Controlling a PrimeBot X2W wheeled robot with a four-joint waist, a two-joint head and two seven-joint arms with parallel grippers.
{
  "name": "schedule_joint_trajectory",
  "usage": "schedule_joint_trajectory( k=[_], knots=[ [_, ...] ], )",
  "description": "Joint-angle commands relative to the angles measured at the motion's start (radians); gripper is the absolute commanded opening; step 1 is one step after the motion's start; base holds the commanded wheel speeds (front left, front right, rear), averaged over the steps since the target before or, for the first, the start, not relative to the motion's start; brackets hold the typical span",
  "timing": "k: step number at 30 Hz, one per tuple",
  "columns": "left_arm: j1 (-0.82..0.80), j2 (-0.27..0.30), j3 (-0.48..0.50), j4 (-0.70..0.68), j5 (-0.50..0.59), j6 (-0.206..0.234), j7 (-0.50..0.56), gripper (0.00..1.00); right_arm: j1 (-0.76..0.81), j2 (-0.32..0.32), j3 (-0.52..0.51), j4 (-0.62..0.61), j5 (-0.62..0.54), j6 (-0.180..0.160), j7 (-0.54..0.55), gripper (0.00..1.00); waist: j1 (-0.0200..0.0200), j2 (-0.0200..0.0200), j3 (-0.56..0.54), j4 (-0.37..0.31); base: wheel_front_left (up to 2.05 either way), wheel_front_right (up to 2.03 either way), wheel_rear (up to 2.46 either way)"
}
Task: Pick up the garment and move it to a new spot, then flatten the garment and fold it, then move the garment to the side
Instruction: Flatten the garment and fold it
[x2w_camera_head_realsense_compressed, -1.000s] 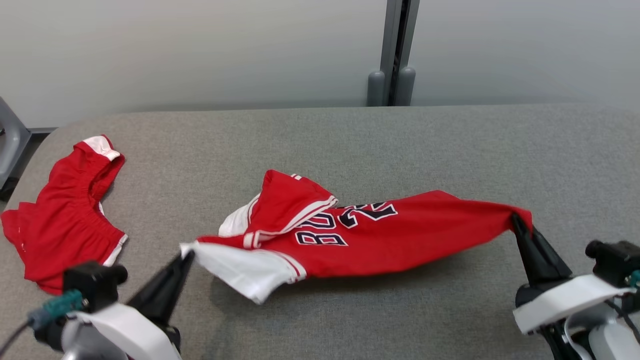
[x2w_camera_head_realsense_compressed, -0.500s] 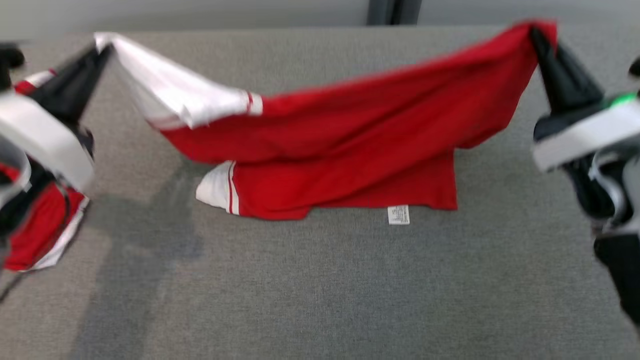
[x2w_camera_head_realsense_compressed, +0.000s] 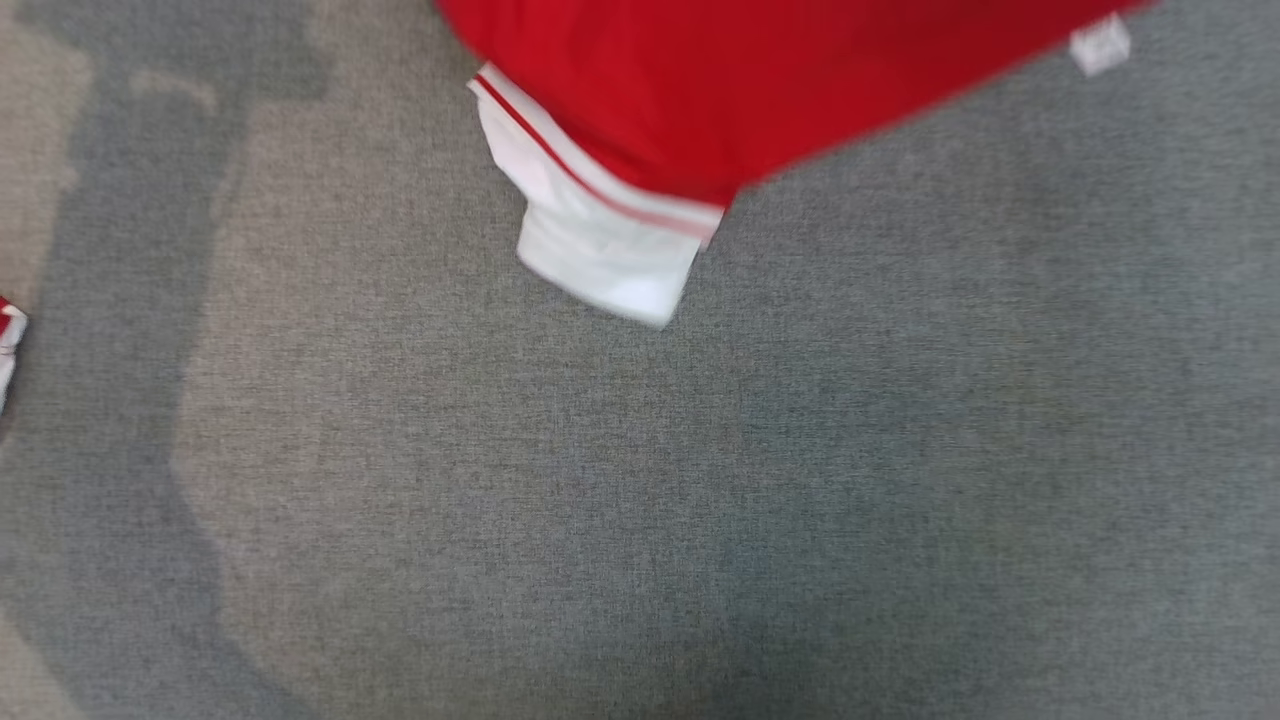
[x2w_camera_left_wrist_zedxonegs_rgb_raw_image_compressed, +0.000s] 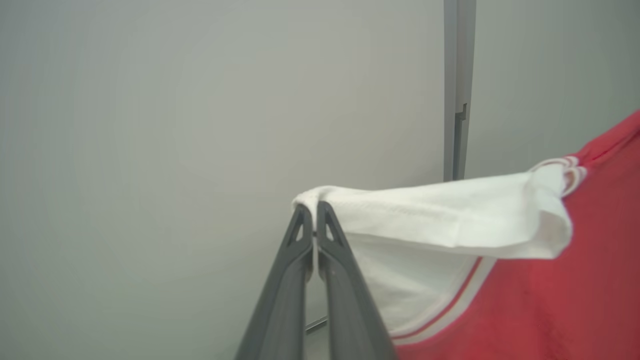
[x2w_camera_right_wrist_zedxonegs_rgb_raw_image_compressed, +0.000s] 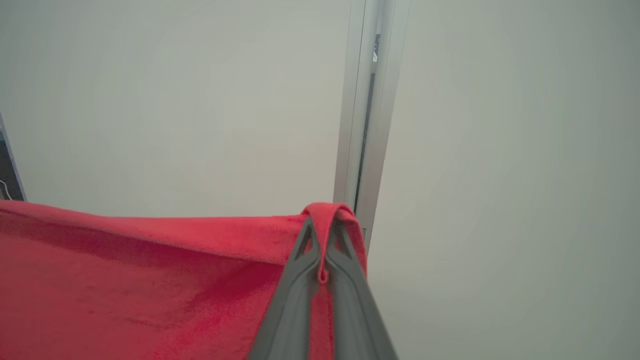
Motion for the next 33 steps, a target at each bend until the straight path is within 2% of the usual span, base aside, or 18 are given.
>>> schedule_joint_trajectory(
  k=[1,8,14,17,22,27,33],
  knots=[
    [-0.044,-0.004,-0.001,0.021,0.002,0.001,-0.019,0.0,-0.039,-0.011,0.001,0.016,0.009,0.0,-0.014,0.0,0.0,0.0,0.048,0.013,0.0,0.0,0.0],
    [-0.313,-0.053,0.001,0.212,0.032,0.001,-0.181,0.0,-0.296,-0.006,0.003,0.164,0.024,0.0,-0.11,0.0,0.0,0.0,0.107,0.033,0.0,0.0,0.0],
    [-0.453,-0.107,0.012,0.351,0.05,0.001,-0.339,0.0,-0.407,0.03,-0.006,0.278,0.007,0.0,-0.179,0.0,0.0,0.0,0.113,0.042,0.0,0.0,0.0],
    [-0.469,-0.133,-0.033,0.385,0.032,0.001,-0.335,0.0,-0.416,0.051,0.023,0.309,0.009,0.0,-0.184,0.0,0.0,0.0,0.109,0.05,0.0,0.0,0.0],
    [-0.432,-0.131,-0.115,0.425,-0.016,0.001,-0.312,0.0,-0.376,0.059,0.083,0.363,0.03,0.0,-0.174,0.0,0.0,0.0,0.108,0.054,0.0,0.0,0.0],
    [-0.41,-0.115,-0.181,0.439,-0.07,0.001,-0.258,0.0,-0.335,0.052,0.137,0.392,0.05,0.0,-0.154,0.0,0.0,0.0,0.106,0.05,0.0,0.0,0.0],
    [-0.316,-0.07,-0.347,0.358,-0.16,0.0,-0.163,0.0,-0.221,0.038,0.258,0.387,0.111,0.0,-0.099,0.0,0.0,0.0,0.056,0.048,0.0,0.0,0.0]
  ],
)
